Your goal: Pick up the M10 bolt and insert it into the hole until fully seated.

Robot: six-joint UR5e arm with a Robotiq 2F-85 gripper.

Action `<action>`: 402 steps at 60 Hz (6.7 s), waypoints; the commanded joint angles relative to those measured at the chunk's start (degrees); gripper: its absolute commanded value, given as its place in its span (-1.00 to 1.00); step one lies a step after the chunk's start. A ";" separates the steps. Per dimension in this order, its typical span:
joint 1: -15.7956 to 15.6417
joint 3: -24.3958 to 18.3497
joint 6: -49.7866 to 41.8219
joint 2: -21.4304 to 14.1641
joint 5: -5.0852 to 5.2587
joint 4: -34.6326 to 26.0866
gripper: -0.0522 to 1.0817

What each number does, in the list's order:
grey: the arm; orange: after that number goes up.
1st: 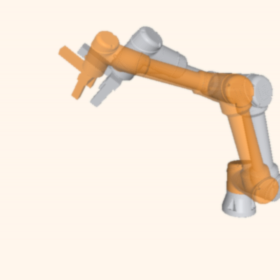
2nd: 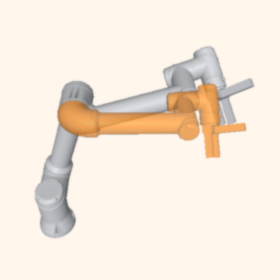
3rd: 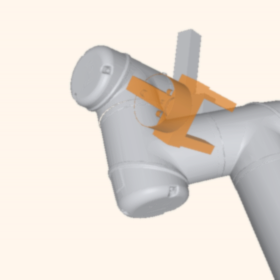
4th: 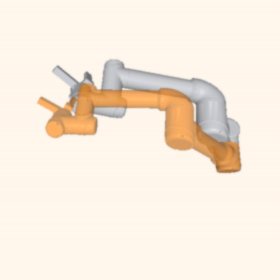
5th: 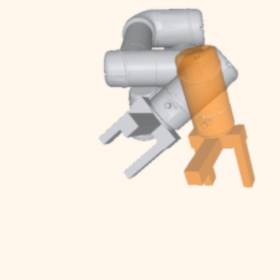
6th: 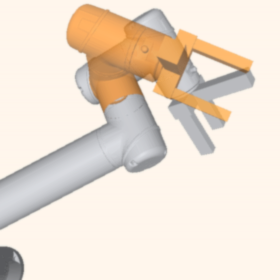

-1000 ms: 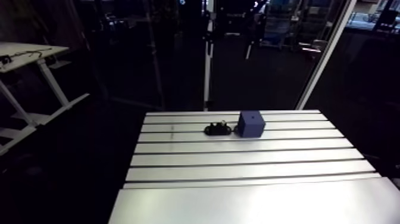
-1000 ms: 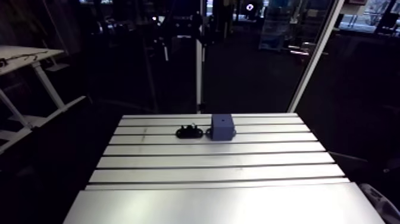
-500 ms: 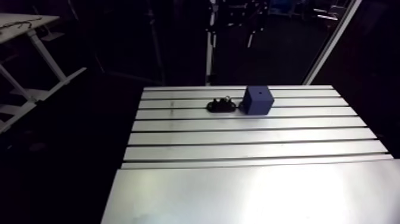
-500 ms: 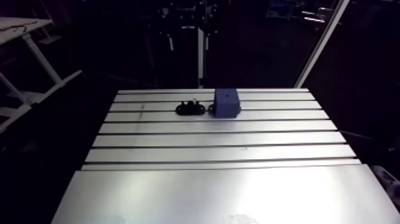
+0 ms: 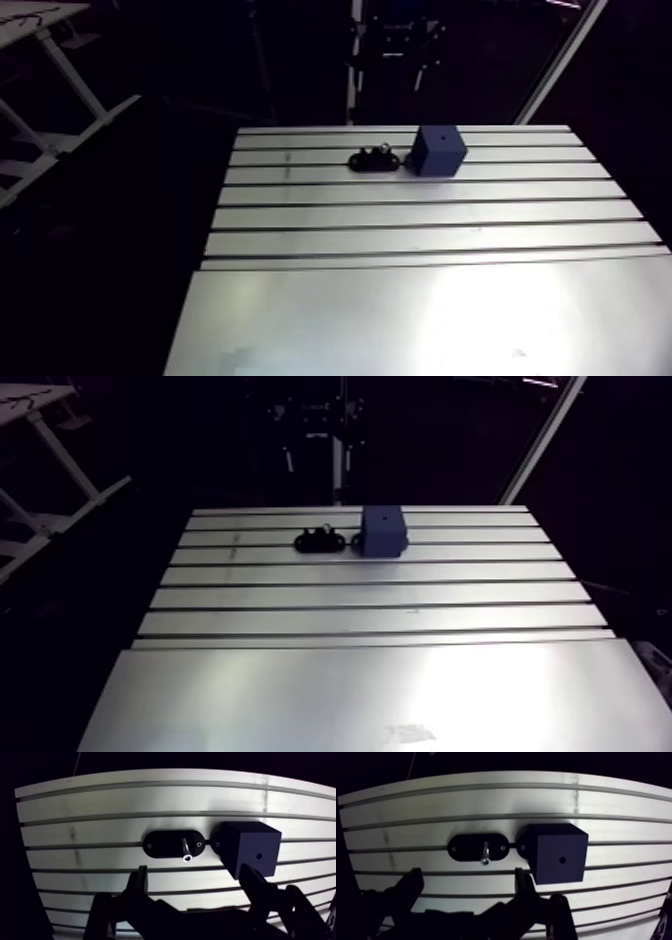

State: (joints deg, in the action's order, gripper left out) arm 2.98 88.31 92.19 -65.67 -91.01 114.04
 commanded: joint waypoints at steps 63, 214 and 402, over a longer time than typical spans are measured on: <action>0.71 5.32 3.30 3.50 0.17 6.86 0.04; 1.06 7.09 3.39 4.73 0.19 7.04 0.09; 9.85 -18.04 5.85 6.54 -0.79 -28.48 0.99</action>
State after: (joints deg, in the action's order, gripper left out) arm 12.31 70.96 97.26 -60.52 -91.72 85.92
